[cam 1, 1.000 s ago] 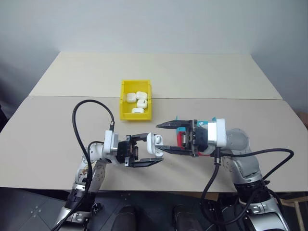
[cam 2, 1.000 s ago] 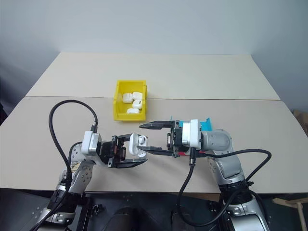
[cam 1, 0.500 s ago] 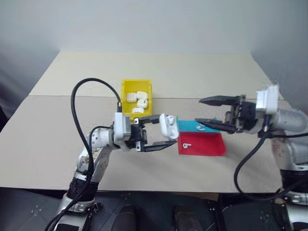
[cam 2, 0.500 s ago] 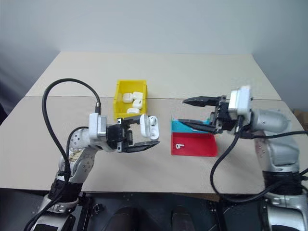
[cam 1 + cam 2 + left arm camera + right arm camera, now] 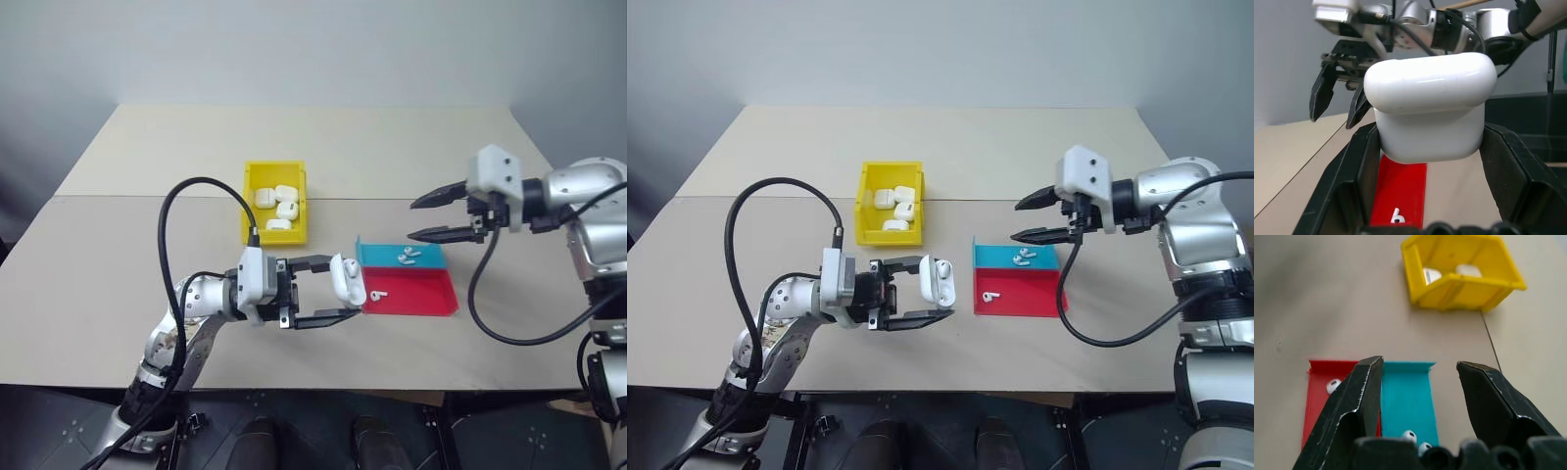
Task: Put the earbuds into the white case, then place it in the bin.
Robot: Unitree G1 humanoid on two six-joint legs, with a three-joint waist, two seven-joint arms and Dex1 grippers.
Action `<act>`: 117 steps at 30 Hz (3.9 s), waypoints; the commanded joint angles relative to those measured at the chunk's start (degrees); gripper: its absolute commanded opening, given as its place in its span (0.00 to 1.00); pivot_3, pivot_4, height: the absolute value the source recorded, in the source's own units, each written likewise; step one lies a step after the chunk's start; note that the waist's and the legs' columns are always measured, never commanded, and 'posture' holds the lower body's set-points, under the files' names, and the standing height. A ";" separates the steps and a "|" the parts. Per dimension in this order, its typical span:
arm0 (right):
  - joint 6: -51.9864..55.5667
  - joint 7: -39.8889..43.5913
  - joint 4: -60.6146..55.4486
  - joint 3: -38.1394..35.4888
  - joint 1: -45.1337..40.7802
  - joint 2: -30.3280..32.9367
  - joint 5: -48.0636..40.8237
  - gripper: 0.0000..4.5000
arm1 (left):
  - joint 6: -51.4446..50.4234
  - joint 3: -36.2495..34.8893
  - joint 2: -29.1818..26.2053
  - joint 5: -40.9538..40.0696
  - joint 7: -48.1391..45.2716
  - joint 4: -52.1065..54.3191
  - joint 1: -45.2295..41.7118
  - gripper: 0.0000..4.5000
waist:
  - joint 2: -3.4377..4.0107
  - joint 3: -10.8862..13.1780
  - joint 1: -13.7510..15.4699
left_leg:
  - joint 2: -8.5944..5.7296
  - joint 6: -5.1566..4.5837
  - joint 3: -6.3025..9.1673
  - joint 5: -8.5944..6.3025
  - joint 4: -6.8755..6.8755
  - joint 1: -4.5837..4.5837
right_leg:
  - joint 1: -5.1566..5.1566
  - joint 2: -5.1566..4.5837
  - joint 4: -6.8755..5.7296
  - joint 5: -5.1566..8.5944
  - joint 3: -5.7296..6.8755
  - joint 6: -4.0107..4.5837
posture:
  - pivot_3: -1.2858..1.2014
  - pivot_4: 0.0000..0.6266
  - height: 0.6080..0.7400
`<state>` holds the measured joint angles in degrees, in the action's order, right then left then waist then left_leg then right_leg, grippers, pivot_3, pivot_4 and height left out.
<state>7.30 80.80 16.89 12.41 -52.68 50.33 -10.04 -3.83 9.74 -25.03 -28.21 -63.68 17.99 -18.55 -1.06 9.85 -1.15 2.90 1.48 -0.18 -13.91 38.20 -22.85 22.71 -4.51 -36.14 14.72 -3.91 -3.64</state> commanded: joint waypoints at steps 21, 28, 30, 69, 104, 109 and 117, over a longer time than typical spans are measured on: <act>-12.55 -0.16 42.65 18.52 -24.34 -14.27 32.67 0.65 | 2.42 -0.08 -0.64 1.80 0.29 1.29 2.76 0.62 | 0.08 0.03 0.12 | 0.01 0.02 -0.03 0.02 0.05 -0.39 | 0.50 0.00 -0.17 -0.04 0.00 0.06 | 0.52 0.24 1.00; -14.89 -1.93 45.54 17.85 -24.59 -15.61 34.00 0.53 | 1.71 0.03 -1.54 1.65 0.13 1.68 2.73 0.62 | 0.13 0.05 -0.09 | 0.01 0.02 -0.03 0.02 0.05 -0.36 | 0.50 0.00 -0.22 -0.04 0.00 0.07 | 0.52 0.24 1.00; -15.72 -2.23 45.97 17.96 -24.65 -15.87 34.43 0.53 | 1.64 0.15 -1.57 1.70 0.31 1.51 2.61 0.62 | 0.14 0.06 -0.11 | 0.01 0.02 -0.03 0.03 0.05 -0.36 | 0.50 0.00 -0.22 -0.04 0.00 0.07 | 0.52 0.24 1.00; -16.79 -9.47 52.96 17.25 -24.77 -20.28 38.48 0.53 | 3.09 0.21 -1.58 2.31 0.66 1.26 3.28 0.62 | 0.15 0.05 -1.36 | 0.01 0.04 -0.03 0.04 0.06 -0.30 | 0.51 0.00 -0.59 -0.04 -0.01 0.07 | 0.52 0.24 1.00; -18.08 -8.77 52.43 17.51 -23.97 -20.09 38.95 0.14 | 3.11 0.54 -1.58 2.26 0.42 1.37 3.17 0.62 | 0.15 0.05 -1.37 | 0.01 0.04 -0.03 0.04 0.07 -0.30 | 0.51 0.00 -0.61 -0.04 -0.02 0.07 | 0.52 0.24 1.00; -17.31 -9.13 51.61 16.17 -24.53 -19.41 38.04 0.14 | 3.21 0.18 -1.81 2.05 0.07 1.08 2.97 0.62 | 0.15 0.05 -1.38 | 0.01 0.04 -0.03 0.04 0.07 -0.29 | 0.51 0.00 -0.61 -0.04 -0.02 0.07 | 0.52 0.24 1.00; -9.63 -1.24 38.61 5.99 -23.59 -12.19 28.16 0.14 | -0.89 -0.64 -0.99 0.28 4.18 5.49 1.01 0.62 | 0.19 0.07 -1.13 | 0.01 0.04 -0.02 0.04 0.07 -0.35 | 0.51 -0.01 -0.63 -0.04 -0.02 0.07 | 0.52 0.24 1.00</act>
<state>-5.27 77.30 60.79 21.64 -75.74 36.10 21.44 -3.99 9.93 -26.53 -26.63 -61.18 20.02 -16.19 -0.87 9.92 -2.28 2.90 1.52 -0.20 -13.87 38.27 -23.21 23.23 -4.53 -36.77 14.68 -3.92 -3.58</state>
